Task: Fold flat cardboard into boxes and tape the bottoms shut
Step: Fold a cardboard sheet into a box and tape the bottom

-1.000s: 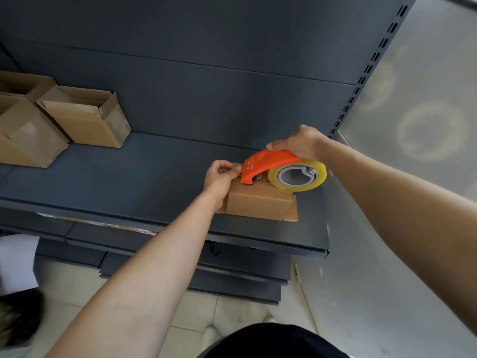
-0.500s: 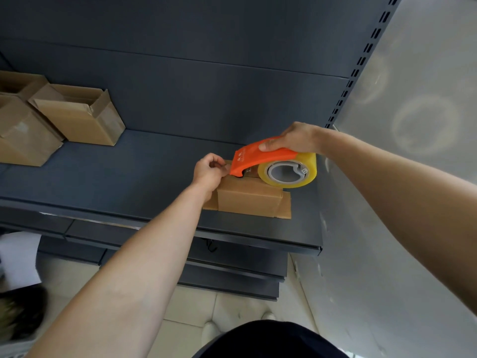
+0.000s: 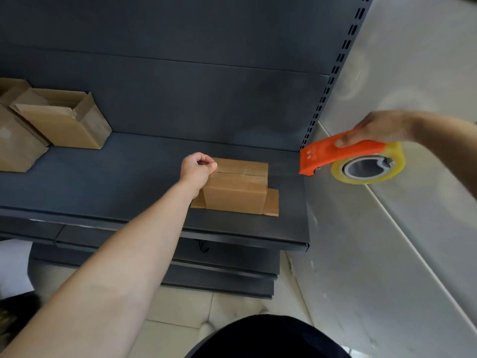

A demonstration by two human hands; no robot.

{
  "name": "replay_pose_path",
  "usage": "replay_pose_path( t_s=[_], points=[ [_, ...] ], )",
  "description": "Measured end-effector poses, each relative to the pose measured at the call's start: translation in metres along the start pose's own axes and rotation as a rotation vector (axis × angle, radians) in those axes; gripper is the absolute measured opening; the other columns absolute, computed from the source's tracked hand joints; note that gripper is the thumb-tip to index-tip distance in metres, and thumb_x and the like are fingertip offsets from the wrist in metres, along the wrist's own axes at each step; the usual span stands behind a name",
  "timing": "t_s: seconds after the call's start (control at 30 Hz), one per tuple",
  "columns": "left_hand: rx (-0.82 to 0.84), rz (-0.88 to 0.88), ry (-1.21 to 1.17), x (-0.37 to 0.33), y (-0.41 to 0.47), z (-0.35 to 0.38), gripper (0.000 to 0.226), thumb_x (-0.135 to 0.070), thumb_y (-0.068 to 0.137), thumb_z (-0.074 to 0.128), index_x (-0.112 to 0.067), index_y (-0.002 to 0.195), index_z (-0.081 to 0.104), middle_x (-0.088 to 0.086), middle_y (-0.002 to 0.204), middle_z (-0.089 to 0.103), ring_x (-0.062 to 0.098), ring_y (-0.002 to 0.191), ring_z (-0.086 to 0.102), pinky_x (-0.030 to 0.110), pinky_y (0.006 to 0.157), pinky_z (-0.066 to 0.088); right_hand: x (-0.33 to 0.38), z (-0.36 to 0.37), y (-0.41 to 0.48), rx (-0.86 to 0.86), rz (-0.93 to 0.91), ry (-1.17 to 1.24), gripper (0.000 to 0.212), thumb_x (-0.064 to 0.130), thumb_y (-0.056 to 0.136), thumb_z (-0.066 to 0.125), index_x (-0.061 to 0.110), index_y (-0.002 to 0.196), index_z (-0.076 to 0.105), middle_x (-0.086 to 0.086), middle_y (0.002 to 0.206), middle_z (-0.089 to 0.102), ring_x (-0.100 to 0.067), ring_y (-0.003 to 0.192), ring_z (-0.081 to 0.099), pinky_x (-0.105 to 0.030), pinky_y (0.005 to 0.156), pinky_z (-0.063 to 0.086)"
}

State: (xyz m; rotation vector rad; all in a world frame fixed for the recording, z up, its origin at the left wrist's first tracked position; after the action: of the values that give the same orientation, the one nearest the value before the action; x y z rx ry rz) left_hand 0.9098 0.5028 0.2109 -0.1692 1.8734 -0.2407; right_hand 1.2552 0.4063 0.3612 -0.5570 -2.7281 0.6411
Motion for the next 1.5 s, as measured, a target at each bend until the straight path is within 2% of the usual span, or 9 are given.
replay_pose_path(
  t_s=[0.47, 0.63, 0.77, 0.9, 1.03, 1.23, 1.33, 1.43, 1.5],
  points=[
    [-0.056, -0.055, 0.007, 0.0, -0.004, 0.002, 0.017, -0.007, 0.086, 0.066, -0.019, 0.075, 0.061, -0.004, 0.089, 0.061, 0.018, 0.092, 0.057, 0.03, 0.084, 0.047, 0.013, 0.062, 0.023, 0.039, 0.024, -0.142, 0.059, 0.063, 0.075, 0.066, 0.012, 0.104, 0.061, -0.007, 0.097, 0.059, -0.029, 0.089, 0.055, -0.033, 0.078, 0.041],
    [-0.066, -0.073, -0.001, 0.002, -0.005, 0.003, 0.017, -0.008, 0.085, 0.068, -0.02, 0.075, 0.062, 0.0, 0.097, 0.062, 0.019, 0.094, 0.058, 0.034, 0.09, 0.05, 0.046, 0.092, 0.035, 0.011, -0.046, -0.181, 0.073, 0.068, 0.072, 0.063, 0.011, 0.116, 0.058, -0.007, 0.103, 0.056, -0.03, 0.098, 0.055, -0.035, 0.079, 0.045],
    [-0.074, -0.074, -0.002, 0.002, -0.005, 0.002, 0.015, -0.009, 0.086, 0.067, -0.019, 0.077, 0.061, -0.004, 0.089, 0.06, 0.019, 0.093, 0.057, 0.034, 0.088, 0.05, 0.068, 0.098, 0.038, -0.084, -0.084, -0.245, 0.066, 0.064, 0.076, 0.06, 0.01, 0.112, 0.06, -0.006, 0.093, 0.053, -0.029, 0.088, 0.053, -0.034, 0.072, 0.044],
    [-0.083, -0.05, -0.001, 0.002, -0.005, 0.002, 0.017, -0.009, 0.086, 0.067, -0.02, 0.076, 0.059, -0.003, 0.091, 0.059, 0.017, 0.091, 0.056, 0.03, 0.082, 0.047, 0.085, 0.101, 0.035, -0.273, -0.103, -0.359, 0.049, 0.051, 0.088, 0.053, 0.008, 0.109, 0.061, -0.011, 0.098, 0.061, -0.032, 0.098, 0.06, -0.035, 0.075, 0.044],
    [-0.086, -0.036, 0.008, 0.001, -0.006, 0.002, 0.016, -0.011, 0.087, 0.067, -0.019, 0.079, 0.055, -0.004, 0.087, 0.056, 0.014, 0.084, 0.054, 0.027, 0.076, 0.043, 0.074, 0.102, 0.05, -0.35, -0.015, -0.283, 0.046, 0.045, 0.096, 0.044, 0.01, 0.124, 0.052, -0.013, 0.114, 0.063, -0.033, 0.107, 0.059, -0.042, 0.094, 0.039],
    [-0.098, -0.095, 0.059, 0.003, -0.005, 0.0, 0.023, -0.02, 0.087, 0.067, -0.02, 0.077, 0.047, 0.003, 0.094, 0.055, 0.016, 0.082, 0.051, 0.028, 0.071, 0.04, 0.06, 0.134, 0.083, -0.161, 0.117, -0.192, 0.055, 0.023, 0.092, 0.058, 0.007, 0.14, 0.037, -0.017, 0.13, 0.054, -0.035, 0.122, 0.05, -0.043, 0.105, 0.037],
    [-0.109, -0.107, 0.048, 0.004, -0.005, -0.001, 0.019, -0.02, 0.086, 0.069, -0.017, 0.086, 0.05, -0.001, 0.092, 0.055, 0.016, 0.086, 0.052, 0.028, 0.075, 0.042, 0.057, 0.151, 0.091, -0.059, 0.143, -0.164, 0.067, 0.017, 0.091, 0.058, 0.004, 0.149, 0.025, -0.019, 0.142, 0.045, -0.036, 0.132, 0.042, -0.043, 0.112, 0.026],
    [-0.128, -0.111, 0.05, 0.004, -0.006, -0.003, 0.023, -0.024, 0.085, 0.071, -0.014, 0.092, 0.051, -0.004, 0.091, 0.054, 0.016, 0.086, 0.052, 0.028, 0.075, 0.041, 0.071, 0.124, 0.084, -0.31, 0.076, -0.057, 0.048, 0.029, 0.094, 0.051, 0.001, 0.133, 0.047, -0.021, 0.132, 0.053, -0.038, 0.125, 0.047, -0.042, 0.104, 0.034],
    [-0.145, -0.117, 0.066, 0.005, -0.008, -0.004, 0.026, -0.027, 0.084, 0.072, -0.013, 0.094, 0.053, -0.001, 0.095, 0.057, 0.016, 0.086, 0.053, 0.028, 0.075, 0.041, 0.086, 0.113, 0.073, -0.351, 0.019, 0.234, 0.038, 0.031, 0.096, 0.046, -0.001, 0.112, 0.057, -0.023, 0.121, 0.06, -0.038, 0.112, 0.055, -0.041, 0.094, 0.044]
  ],
)
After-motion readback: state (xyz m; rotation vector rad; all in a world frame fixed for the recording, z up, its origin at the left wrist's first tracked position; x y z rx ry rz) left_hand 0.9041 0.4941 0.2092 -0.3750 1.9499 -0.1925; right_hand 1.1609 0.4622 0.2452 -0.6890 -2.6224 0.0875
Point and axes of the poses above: each hand's wrist, its own y-axis towards the middle knuckle, its own z-axis out of the palm, x = y × z, the point moved 7 cm from there along y, towards the middle knuckle
